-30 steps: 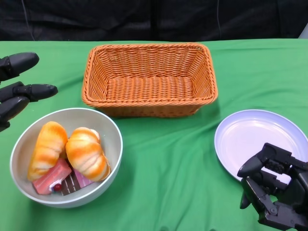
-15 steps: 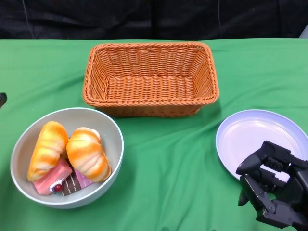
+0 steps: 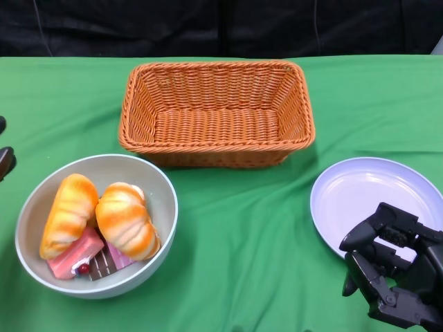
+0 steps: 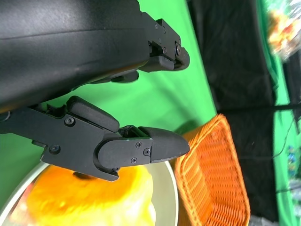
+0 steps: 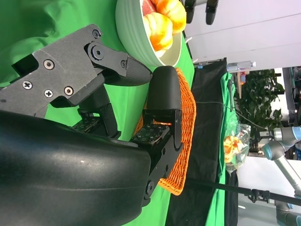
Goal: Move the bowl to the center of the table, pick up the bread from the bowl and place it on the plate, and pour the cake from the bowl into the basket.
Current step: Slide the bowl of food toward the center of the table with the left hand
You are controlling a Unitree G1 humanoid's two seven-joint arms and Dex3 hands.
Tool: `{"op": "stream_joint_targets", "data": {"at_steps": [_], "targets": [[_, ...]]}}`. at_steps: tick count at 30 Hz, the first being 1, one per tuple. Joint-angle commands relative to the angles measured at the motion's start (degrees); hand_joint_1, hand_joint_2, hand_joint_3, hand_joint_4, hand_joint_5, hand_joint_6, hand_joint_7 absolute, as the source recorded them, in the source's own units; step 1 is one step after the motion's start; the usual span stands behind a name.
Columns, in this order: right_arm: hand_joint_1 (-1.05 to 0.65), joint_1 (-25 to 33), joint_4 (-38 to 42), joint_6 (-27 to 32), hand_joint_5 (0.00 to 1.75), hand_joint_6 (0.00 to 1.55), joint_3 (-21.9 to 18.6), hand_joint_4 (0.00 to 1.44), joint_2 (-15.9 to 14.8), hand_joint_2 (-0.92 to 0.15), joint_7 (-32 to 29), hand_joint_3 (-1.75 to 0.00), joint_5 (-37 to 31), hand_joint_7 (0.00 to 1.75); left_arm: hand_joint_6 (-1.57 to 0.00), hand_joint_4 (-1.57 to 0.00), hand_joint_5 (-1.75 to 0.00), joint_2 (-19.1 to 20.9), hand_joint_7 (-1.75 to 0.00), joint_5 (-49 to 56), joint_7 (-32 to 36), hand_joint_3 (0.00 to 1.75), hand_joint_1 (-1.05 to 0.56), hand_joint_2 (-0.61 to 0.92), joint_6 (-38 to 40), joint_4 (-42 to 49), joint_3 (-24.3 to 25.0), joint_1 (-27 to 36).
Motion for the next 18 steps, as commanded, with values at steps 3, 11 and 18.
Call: {"op": "stream_joint_targets", "data": {"at_steps": [3,11,18], "targets": [[-0.23,-0.19,0.03,-0.58,1.66,0.68,-0.22,0.70,-0.17,-0.63,0.11,-0.86,0.26,1.35,-0.05,-0.07,0.00,1.29,0.00,-0.70,-2.85,0.61,-0.71,0.92,8.74,-5.88,-1.29,1.60],[-0.23,-0.32,-0.11,-0.25,1.67,0.68,-0.04,0.69,-0.10,-0.64,-0.23,-0.84,-0.06,1.36,0.00,-0.01,0.00,2.44,0.00,-0.24,-3.79,0.63,-0.73,0.92,16.62,-7.68,-2.63,0.65],[-0.23,-0.34,-0.06,-0.44,1.68,0.67,0.19,0.69,0.17,-0.64,-0.38,-0.86,-0.16,1.37,0.00,0.00,0.00,2.90,0.00,-0.88,-5.14,0.61,-0.74,0.92,23.62,-9.55,-3.01,-0.45]]}}
